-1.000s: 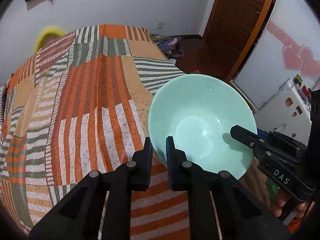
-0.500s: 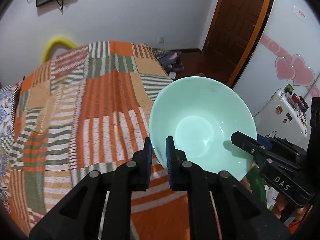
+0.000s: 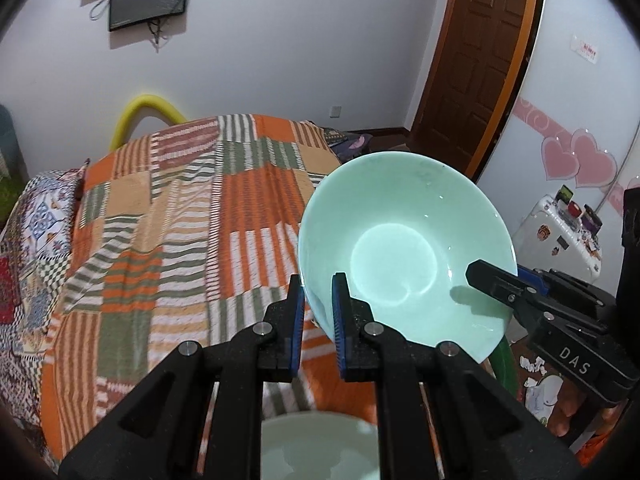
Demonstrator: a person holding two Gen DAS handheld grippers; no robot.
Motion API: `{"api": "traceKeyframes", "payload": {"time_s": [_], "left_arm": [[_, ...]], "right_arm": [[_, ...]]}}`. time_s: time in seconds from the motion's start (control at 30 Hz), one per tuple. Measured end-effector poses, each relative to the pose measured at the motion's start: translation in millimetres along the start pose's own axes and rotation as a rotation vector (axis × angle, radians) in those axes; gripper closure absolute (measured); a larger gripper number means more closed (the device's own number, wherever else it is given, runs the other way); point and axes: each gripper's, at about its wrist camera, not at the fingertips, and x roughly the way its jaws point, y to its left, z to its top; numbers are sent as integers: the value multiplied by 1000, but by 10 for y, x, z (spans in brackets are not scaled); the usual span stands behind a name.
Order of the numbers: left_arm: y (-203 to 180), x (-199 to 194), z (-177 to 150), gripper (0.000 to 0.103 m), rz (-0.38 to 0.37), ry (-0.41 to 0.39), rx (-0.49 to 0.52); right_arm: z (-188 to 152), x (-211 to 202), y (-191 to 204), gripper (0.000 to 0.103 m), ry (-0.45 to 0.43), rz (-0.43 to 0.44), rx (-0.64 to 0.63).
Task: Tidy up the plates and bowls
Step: 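Lift the mint green bowl with both grippers and carry it over the stack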
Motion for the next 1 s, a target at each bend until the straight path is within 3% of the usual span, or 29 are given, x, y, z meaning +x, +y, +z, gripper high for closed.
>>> {"api": "traceKeyframes", "payload": {"time_s": [0.5,1.0], "left_arm": [[553,-1127,-697,91,68,-49,-70],[1230,-1644,-1273,91,177,-42,-185]], "right_arm": [[-282,-258,750,82,-20,129,-70],[-615,-36,1519,81,55,252,-164]]}}
